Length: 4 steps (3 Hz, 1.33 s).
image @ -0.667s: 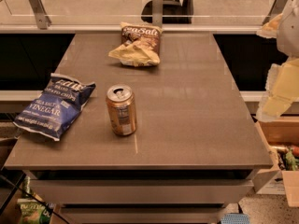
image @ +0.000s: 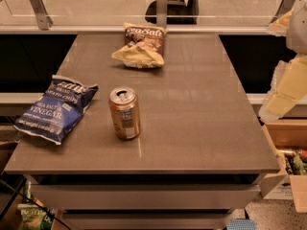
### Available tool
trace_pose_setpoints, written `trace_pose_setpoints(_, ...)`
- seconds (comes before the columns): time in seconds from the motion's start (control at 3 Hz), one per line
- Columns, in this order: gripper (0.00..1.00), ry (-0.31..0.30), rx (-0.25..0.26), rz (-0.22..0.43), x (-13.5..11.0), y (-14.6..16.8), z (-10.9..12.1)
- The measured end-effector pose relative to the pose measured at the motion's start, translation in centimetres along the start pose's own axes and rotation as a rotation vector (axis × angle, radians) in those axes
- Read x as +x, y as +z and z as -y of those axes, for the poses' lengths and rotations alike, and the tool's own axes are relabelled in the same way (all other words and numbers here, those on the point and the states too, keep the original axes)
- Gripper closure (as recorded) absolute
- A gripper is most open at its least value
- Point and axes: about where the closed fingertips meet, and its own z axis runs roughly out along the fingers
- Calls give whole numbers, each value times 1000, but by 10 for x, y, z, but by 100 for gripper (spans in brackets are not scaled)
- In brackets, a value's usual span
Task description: Move orange can near brown chip bag
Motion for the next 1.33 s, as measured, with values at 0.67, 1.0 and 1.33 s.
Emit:
trace_pose_setpoints(0.67,0,174,-13,236,4,1,-16)
trace_pose_setpoints(1.0,0,202,-56,398,3,18,-29)
trace_pose_setpoints(1.33,0,187,-85,574,-9,29,-38)
